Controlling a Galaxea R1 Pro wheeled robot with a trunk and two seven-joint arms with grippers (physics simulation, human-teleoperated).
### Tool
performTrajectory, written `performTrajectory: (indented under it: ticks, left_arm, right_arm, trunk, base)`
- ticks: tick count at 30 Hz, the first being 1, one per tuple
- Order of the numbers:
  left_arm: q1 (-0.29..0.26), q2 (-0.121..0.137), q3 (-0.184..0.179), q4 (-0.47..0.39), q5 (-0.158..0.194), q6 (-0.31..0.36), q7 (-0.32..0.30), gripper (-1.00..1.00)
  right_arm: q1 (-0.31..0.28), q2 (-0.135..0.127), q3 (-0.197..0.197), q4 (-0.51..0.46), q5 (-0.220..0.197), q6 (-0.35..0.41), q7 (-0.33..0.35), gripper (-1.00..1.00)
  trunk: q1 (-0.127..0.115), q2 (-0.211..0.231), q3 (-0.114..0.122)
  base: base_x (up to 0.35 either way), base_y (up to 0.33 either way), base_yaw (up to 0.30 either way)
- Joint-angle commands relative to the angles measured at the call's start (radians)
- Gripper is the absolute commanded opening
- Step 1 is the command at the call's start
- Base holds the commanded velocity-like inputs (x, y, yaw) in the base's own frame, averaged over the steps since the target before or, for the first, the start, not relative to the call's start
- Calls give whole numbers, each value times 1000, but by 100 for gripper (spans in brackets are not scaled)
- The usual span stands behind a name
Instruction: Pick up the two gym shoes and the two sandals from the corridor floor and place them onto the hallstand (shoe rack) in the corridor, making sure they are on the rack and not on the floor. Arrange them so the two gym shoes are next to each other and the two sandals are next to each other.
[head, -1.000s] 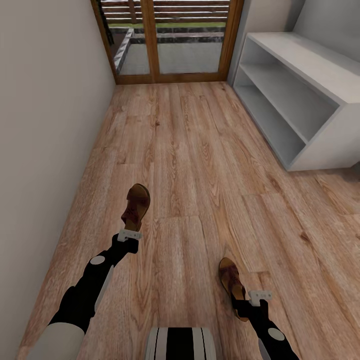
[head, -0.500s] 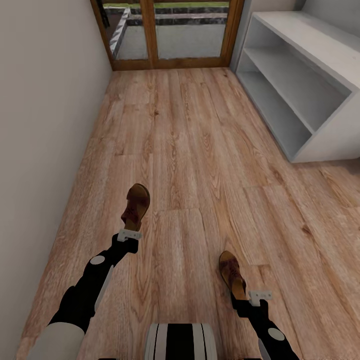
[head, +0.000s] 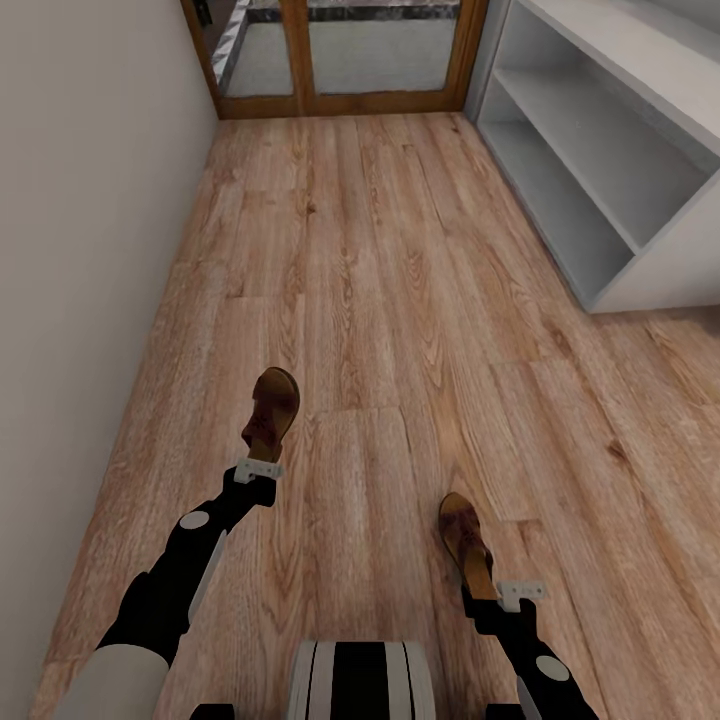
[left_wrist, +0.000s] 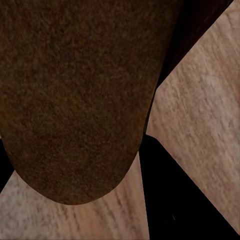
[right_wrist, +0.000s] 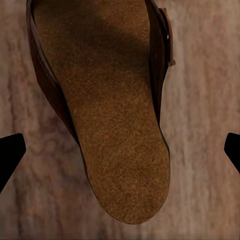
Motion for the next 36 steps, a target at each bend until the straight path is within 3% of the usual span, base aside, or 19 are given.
performTrajectory:
  ticks: [1, 14, 36]
  left_arm:
    - [0, -1, 2, -2, -14, 4, -8, -100]
    - [0, -1, 5, -2, -14, 4, -8, -100]
    - [1, -1, 5, -1, -13, 2, -8, -100]
  right_arm:
    - [0, 0, -1, 0, 0, -1, 1, 100]
    - [0, 0, -1, 0, 0, -1, 2, 100]
    - [0, 0, -1, 0, 0, -1, 2, 100]
  trunk:
    - [0, 0, -5]
    - [6, -3, -71]
    - [6, -3, -84]
  base:
    - [0, 0, 0]
    - [0, 0, 0]
    - [29, 0, 0]
